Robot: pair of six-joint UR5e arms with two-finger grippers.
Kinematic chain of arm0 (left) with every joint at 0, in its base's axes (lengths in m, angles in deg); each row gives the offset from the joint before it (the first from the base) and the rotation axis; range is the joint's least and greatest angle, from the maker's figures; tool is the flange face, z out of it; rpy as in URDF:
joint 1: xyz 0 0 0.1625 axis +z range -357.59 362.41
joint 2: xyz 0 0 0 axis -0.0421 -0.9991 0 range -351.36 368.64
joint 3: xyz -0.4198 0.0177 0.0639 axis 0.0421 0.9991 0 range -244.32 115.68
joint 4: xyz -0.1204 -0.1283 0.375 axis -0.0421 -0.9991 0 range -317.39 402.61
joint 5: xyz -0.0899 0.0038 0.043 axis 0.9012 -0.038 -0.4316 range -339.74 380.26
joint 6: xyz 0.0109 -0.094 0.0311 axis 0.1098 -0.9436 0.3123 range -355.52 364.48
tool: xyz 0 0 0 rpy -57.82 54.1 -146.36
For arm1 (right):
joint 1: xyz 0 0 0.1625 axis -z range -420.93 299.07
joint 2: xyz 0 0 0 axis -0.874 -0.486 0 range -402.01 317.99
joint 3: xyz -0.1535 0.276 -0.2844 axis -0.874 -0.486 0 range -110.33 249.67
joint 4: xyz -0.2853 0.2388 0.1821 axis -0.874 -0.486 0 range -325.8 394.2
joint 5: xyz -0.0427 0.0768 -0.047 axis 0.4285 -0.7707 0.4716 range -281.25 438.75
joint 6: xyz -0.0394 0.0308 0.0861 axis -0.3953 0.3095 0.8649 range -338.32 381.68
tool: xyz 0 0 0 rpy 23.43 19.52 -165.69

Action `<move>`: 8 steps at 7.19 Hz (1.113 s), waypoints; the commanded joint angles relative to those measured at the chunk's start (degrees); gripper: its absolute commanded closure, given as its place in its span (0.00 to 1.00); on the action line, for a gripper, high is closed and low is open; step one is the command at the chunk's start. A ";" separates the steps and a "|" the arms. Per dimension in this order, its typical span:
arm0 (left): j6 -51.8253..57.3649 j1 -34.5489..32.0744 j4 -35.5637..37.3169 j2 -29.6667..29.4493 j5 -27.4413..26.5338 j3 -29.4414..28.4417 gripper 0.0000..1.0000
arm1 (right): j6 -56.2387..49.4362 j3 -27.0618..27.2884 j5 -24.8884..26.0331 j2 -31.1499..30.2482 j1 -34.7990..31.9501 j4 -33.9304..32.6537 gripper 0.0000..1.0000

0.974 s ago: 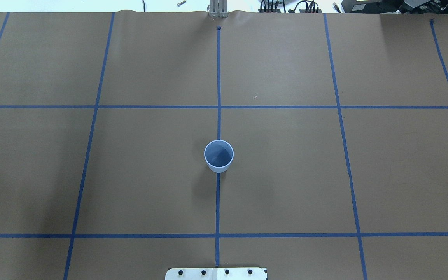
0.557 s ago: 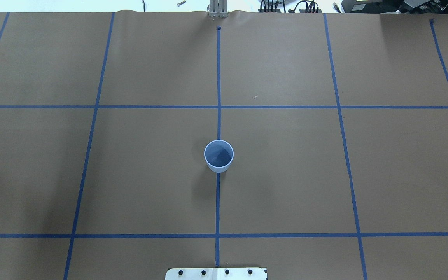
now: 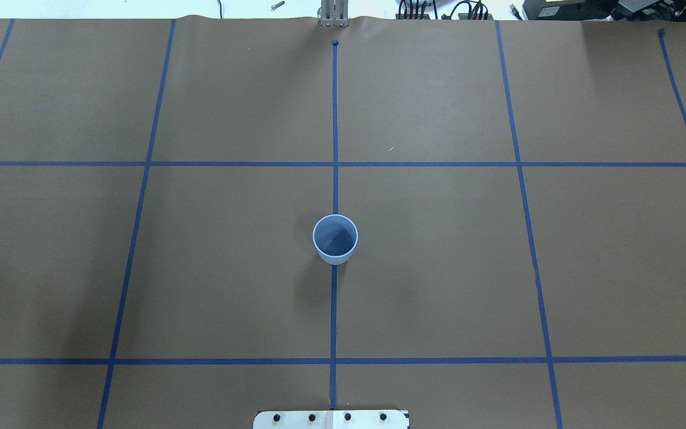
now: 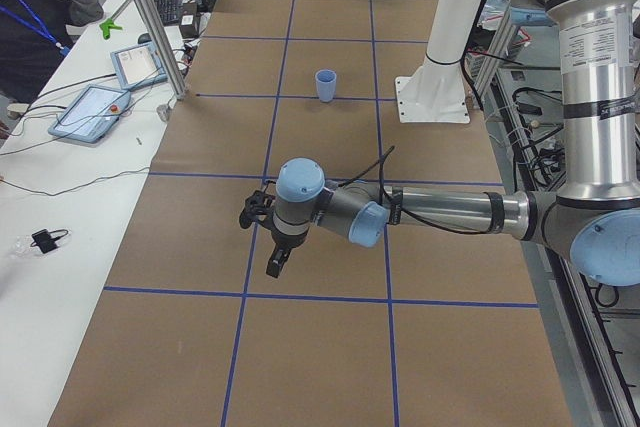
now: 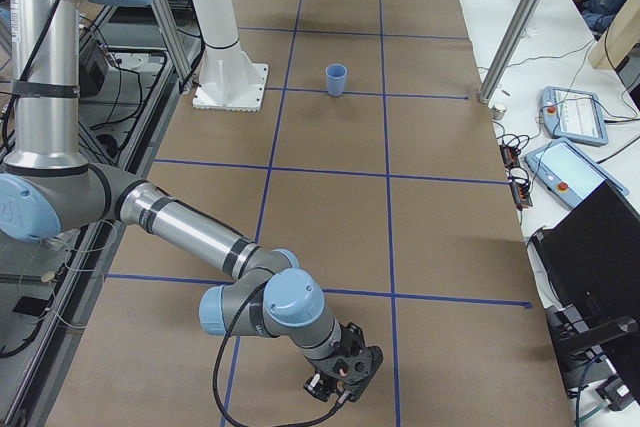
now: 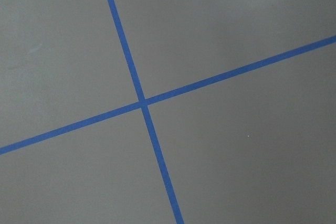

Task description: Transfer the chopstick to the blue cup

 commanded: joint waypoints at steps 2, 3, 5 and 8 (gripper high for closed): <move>0.00 0.00 -0.05 0.00 0.00 0.00 0.01 | 0.79 -1.06 0.24 0.05 -0.06 0.21 0.38; 0.00 0.00 -0.05 0.00 0.00 0.00 0.01 | 0.79 -1.42 0.41 0.13 -0.06 0.56 0.38; 0.00 0.00 -0.05 0.00 0.00 0.09 0.01 | 0.79 -1.77 0.85 0.13 -0.06 0.83 0.39; 0.00 -0.09 -0.05 0.09 0.00 0.18 0.01 | 0.79 -1.51 0.77 0.22 -0.06 0.92 0.53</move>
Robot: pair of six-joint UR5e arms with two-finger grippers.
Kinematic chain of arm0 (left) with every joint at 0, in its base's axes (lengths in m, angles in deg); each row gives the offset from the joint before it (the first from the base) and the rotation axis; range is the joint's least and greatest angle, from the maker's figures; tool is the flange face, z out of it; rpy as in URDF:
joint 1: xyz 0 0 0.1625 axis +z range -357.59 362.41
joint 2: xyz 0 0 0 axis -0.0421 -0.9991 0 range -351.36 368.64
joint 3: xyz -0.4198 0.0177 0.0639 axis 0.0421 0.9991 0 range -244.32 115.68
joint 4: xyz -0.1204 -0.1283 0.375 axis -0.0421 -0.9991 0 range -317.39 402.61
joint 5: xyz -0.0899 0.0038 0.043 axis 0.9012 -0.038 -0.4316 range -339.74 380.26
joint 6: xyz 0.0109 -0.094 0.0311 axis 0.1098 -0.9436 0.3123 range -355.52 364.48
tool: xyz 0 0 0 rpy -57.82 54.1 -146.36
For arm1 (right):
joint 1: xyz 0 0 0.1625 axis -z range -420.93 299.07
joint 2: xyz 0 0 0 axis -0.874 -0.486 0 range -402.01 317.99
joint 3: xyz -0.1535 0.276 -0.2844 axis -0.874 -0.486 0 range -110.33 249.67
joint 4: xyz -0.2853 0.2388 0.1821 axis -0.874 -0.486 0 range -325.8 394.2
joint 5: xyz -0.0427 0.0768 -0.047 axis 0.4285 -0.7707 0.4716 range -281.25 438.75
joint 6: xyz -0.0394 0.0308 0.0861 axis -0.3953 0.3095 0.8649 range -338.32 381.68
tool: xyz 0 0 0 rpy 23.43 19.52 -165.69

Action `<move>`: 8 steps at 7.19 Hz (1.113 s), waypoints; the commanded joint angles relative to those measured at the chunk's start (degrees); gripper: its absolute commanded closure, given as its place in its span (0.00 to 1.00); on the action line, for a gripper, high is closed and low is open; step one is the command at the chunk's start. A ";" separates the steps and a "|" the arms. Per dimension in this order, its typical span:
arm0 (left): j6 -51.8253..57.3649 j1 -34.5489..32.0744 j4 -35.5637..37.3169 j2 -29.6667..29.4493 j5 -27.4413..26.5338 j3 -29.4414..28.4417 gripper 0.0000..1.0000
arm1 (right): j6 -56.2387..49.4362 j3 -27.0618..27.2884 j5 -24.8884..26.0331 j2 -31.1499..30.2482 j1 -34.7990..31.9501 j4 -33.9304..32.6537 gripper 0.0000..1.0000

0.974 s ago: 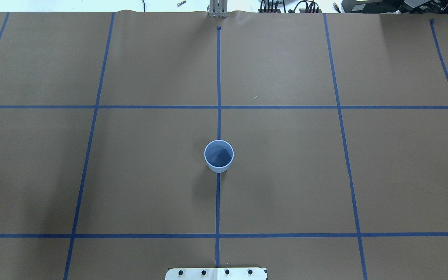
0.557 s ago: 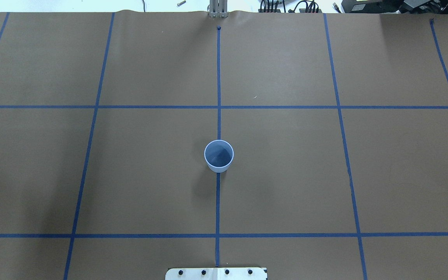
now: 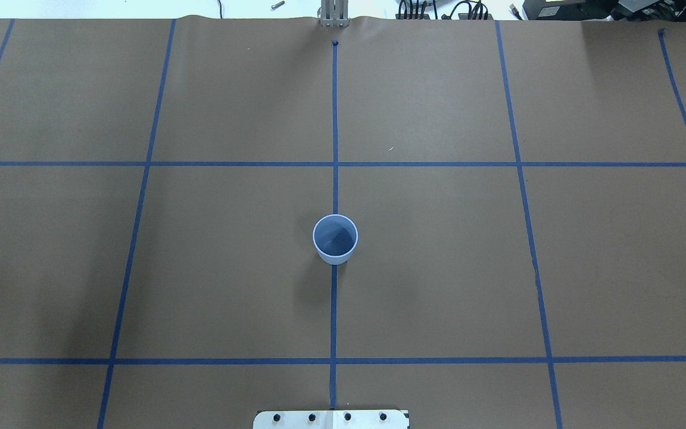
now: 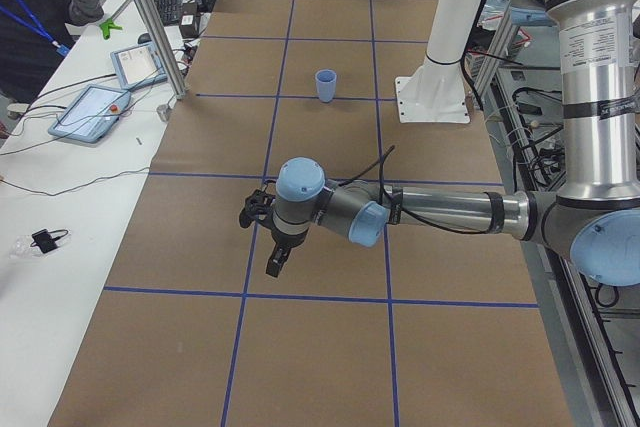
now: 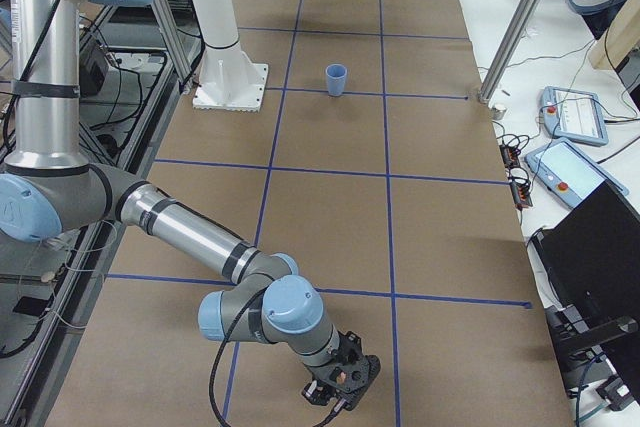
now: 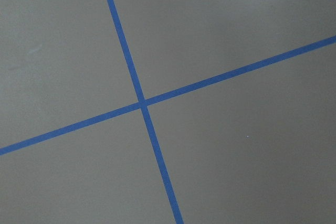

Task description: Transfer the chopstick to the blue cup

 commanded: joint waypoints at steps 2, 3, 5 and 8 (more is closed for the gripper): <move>0.09 -0.04 0.00 0.07 0.00 -0.06 0.01 | 0.00 0.55 -0.02 0.01 -0.09 0.02 0.72; 0.09 0.04 0.00 0.07 0.00 -0.14 0.01 | 0.00 0.81 -0.02 0.01 -0.09 0.02 0.77; 0.09 -0.04 0.00 0.07 0.00 0.03 0.01 | 0.00 0.82 -0.02 0.10 -0.09 0.02 0.78; 0.09 0.05 0.09 -0.02 0.00 -0.06 0.01 | 0.00 0.82 0.15 0.19 -0.09 0.46 0.18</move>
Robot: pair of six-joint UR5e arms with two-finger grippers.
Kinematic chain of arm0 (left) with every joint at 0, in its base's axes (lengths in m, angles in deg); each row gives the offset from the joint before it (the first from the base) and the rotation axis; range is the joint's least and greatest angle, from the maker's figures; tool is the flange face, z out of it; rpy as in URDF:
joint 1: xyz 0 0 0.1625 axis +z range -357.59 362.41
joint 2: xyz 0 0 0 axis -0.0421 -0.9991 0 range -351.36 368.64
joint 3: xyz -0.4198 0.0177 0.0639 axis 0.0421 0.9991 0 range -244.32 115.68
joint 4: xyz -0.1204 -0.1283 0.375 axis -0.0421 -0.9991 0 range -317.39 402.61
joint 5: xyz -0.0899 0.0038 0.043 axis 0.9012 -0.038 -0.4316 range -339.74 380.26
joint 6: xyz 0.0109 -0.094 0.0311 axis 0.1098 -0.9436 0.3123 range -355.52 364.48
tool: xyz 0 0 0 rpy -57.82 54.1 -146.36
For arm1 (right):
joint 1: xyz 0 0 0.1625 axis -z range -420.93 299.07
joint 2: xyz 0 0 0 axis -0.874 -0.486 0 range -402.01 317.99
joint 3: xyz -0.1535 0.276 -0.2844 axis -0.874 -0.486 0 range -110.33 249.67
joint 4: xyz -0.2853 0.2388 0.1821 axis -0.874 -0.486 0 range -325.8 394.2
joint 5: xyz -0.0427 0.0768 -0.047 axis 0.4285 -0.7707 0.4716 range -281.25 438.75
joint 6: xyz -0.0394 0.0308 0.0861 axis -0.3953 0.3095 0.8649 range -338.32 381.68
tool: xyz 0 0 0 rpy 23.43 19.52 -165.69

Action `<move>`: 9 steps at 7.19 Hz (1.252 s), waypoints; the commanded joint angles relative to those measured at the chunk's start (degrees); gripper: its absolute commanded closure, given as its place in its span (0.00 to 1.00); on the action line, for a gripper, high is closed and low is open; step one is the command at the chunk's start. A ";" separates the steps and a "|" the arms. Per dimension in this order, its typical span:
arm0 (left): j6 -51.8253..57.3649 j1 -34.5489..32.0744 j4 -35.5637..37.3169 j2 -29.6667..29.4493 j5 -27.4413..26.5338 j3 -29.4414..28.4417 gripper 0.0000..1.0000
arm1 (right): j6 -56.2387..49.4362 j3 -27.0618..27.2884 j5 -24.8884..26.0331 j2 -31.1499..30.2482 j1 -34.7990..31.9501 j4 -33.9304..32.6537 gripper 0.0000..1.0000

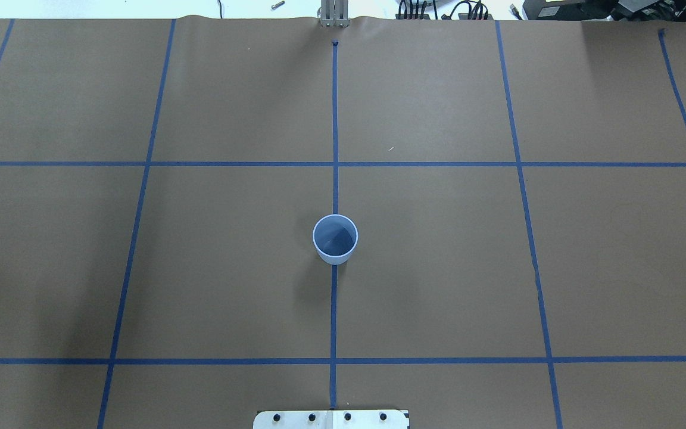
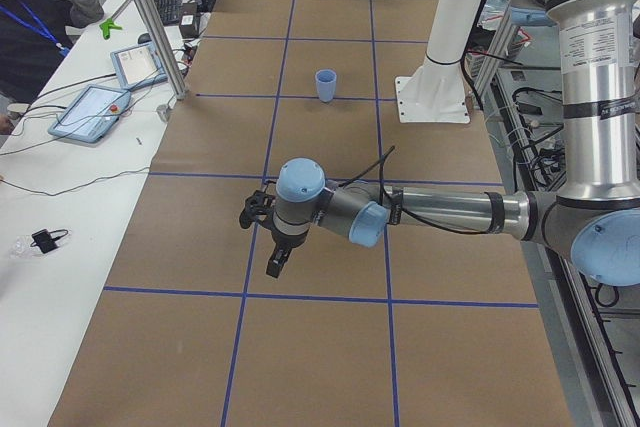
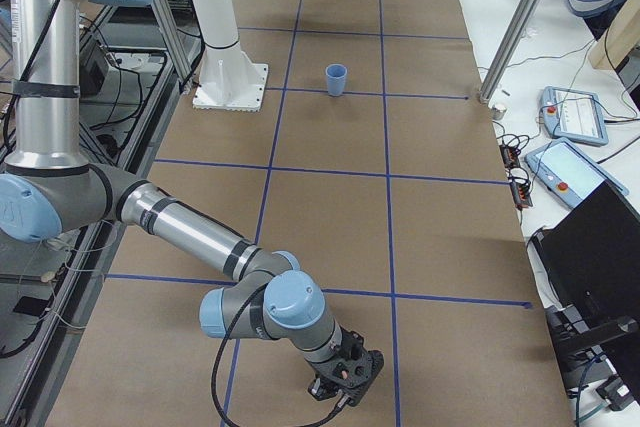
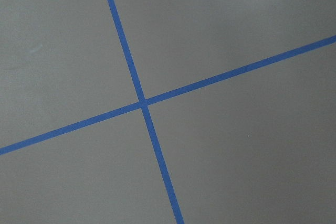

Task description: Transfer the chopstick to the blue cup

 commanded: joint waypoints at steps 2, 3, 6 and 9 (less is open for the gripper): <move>0.00 0.04 -0.06 -0.13 0.00 0.02 0.01 | 4.37 -0.61 2.63 0.68 0.18 0.18 0.13; 0.00 0.04 -0.06 -0.21 0.00 -0.07 0.01 | 4.48 -0.87 2.82 0.68 0.26 0.18 0.13; -0.09 0.04 0.12 -0.04 0.00 1.15 0.01 | 6.75 -1.40 2.82 0.77 2.28 0.44 0.14; -0.09 -0.05 0.21 -0.04 0.00 1.34 0.01 | 6.86 -2.01 2.82 0.77 2.72 1.58 0.51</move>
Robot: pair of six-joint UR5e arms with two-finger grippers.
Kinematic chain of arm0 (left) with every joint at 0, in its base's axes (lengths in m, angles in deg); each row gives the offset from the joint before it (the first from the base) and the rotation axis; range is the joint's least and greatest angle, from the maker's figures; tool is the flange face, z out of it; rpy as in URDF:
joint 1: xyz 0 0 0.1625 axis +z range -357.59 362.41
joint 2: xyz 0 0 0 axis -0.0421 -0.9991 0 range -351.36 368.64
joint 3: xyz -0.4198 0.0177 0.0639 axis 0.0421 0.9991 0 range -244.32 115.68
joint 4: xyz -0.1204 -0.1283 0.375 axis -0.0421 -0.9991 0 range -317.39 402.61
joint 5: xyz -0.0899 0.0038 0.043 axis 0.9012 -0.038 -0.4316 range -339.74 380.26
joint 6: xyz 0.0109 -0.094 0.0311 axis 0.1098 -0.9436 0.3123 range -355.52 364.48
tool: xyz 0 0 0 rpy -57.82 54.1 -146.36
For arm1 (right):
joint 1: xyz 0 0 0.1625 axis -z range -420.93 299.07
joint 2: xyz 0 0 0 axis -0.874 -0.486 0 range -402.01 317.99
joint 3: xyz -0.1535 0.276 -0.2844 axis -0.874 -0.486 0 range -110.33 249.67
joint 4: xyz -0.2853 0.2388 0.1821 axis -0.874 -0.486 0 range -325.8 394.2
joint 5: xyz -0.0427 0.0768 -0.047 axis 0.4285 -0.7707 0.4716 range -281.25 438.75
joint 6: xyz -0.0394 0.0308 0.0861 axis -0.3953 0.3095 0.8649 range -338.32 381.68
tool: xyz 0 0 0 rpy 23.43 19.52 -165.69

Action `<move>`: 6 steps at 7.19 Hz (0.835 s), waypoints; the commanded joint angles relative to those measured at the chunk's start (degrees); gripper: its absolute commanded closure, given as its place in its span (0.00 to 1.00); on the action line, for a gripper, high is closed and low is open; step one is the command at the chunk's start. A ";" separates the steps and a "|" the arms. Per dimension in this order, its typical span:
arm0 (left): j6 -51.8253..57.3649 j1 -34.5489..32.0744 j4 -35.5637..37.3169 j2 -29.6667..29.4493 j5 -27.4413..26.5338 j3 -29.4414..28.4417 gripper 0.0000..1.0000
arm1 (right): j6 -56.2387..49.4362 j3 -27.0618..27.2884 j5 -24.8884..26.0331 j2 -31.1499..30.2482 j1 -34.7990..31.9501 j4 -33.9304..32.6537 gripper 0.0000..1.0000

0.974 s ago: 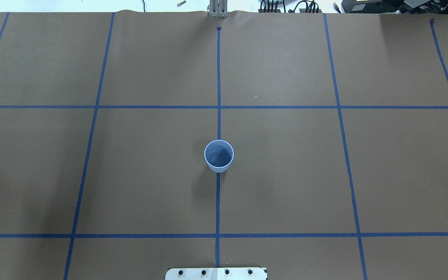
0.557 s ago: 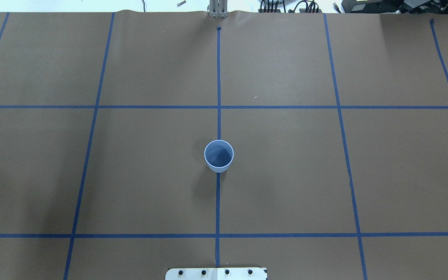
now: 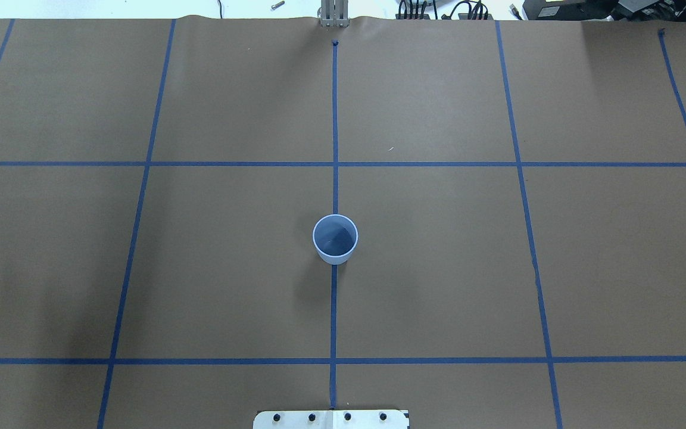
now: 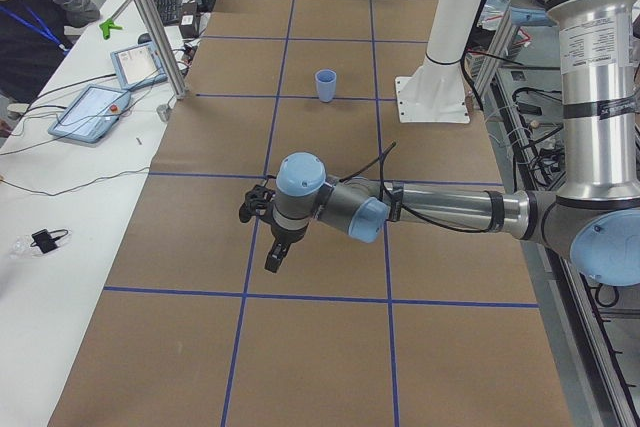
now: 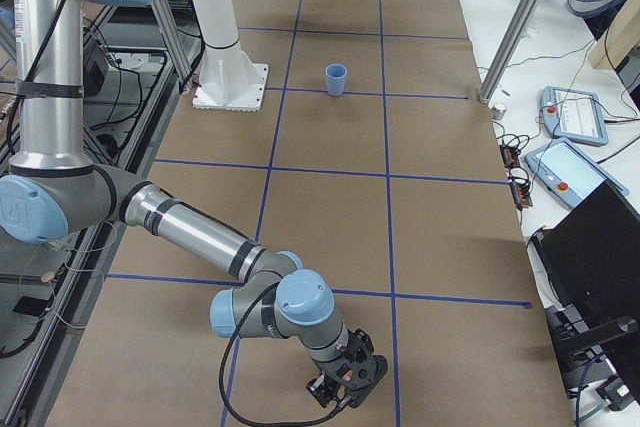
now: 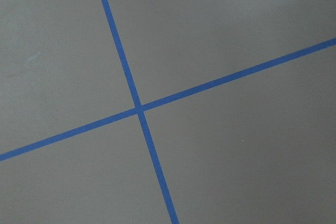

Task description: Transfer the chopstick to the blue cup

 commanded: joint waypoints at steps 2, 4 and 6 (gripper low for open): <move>0.00 0.04 0.07 0.01 0.00 0.26 0.01 | 0.07 -0.39 0.04 0.62 0.11 0.97 0.79; 0.00 0.04 0.07 0.01 0.00 0.26 0.01 | 0.07 0.48 -0.05 0.88 0.02 0.97 1.00; 0.00 0.04 0.16 -0.08 -0.09 0.17 0.01 | 0.07 1.36 -0.31 0.88 -0.07 0.97 1.00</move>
